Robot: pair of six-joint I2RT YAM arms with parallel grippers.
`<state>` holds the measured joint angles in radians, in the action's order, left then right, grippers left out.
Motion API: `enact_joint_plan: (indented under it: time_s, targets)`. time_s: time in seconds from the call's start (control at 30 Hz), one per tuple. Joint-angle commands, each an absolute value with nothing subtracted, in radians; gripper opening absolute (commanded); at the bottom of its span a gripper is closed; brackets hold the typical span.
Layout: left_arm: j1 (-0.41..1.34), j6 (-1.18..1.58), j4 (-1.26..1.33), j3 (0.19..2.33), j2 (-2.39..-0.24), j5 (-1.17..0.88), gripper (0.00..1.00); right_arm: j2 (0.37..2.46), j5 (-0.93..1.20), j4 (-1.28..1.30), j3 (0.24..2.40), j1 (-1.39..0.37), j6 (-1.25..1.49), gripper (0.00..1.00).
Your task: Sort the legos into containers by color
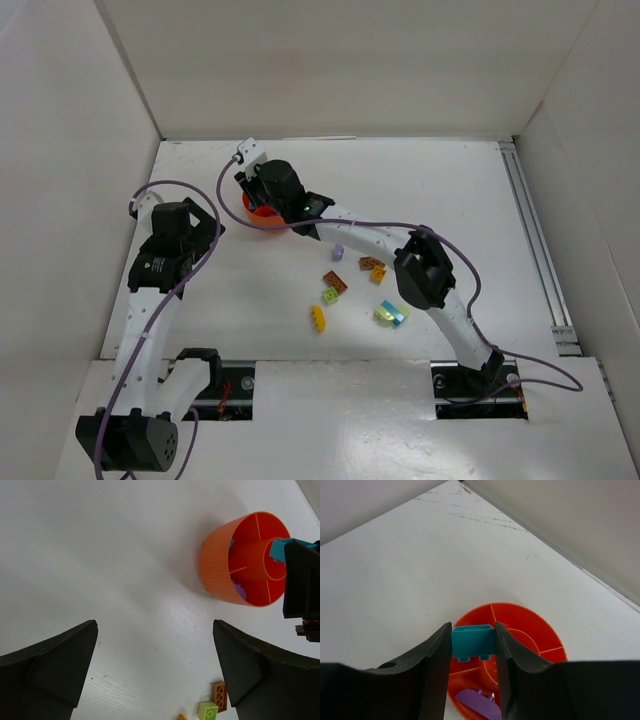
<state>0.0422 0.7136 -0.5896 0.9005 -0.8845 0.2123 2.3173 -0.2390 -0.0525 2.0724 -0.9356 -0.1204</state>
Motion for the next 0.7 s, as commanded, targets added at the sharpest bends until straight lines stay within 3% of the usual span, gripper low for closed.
enact_joint_plan:
  time_s: [0.0,0.4,0.67]
  targets:
    - [0.020,0.684,-0.554,0.946,-0.859,0.187,0.99,2.312,-0.232,-0.081,2.121,-0.928,-0.129,0.14]
    - [0.020,0.675,-0.554,0.928,-0.850,0.178,0.99,2.332,-0.164,-0.081,2.112,-0.919,-0.156,0.14]
    - [0.020,0.684,-0.545,0.928,-0.850,0.178,0.99,2.445,-0.110,-0.081,2.216,-0.910,-0.199,0.15]
